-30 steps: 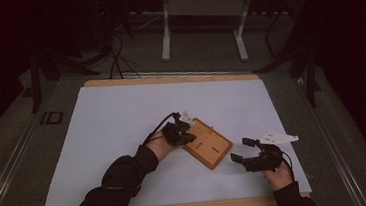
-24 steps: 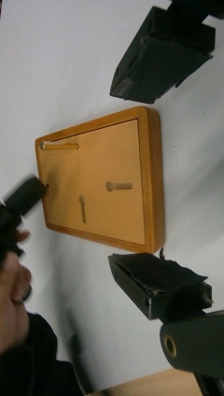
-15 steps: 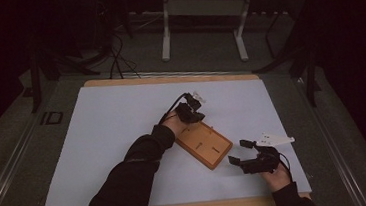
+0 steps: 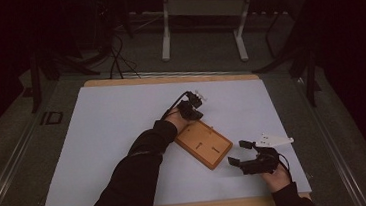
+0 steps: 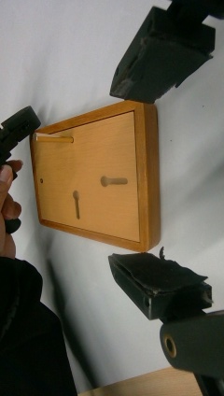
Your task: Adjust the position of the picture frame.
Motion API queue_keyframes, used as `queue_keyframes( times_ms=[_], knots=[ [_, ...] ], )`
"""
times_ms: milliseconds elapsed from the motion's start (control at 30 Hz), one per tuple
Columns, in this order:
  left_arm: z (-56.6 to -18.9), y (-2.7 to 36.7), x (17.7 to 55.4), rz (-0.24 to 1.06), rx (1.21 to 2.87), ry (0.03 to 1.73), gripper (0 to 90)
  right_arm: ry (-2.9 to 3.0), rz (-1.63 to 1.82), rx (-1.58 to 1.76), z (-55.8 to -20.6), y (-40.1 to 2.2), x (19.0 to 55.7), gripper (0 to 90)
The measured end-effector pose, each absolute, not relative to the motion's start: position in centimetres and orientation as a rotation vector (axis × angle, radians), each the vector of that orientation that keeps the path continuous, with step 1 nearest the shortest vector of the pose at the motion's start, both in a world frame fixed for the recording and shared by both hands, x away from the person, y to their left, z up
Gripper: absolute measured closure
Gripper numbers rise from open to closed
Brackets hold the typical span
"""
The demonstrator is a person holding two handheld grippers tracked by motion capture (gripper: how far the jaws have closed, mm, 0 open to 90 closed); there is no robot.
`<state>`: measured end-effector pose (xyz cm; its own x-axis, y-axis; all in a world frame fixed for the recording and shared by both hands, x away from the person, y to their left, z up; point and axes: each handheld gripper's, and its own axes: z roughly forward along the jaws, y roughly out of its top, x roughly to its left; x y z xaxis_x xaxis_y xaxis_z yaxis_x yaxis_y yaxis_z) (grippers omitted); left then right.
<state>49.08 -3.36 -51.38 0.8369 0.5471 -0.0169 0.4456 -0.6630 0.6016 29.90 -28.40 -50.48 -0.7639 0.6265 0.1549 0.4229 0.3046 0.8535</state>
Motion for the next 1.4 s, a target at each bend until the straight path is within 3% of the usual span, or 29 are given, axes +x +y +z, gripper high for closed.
queue_keyframes(
  times_ms=[267,900,1400],
  knots=[
    [-51.1,-2.8,48.0,0.245,2.421,0.713,90.0,2.363,1.443,0.963,-50.5,-28.4,29.8,15.9],
    [-51.8,3.0,42.8,0.221,2.458,0.751,90.0,2.366,1.447,0.968,-50.3,-28.1,29.9,15.9],
    [-52.0,4.5,40.1,0.188,2.464,0.764,90.0,2.378,1.445,0.963,-50.3,-27.4,30.1,15.9]
  ],
)
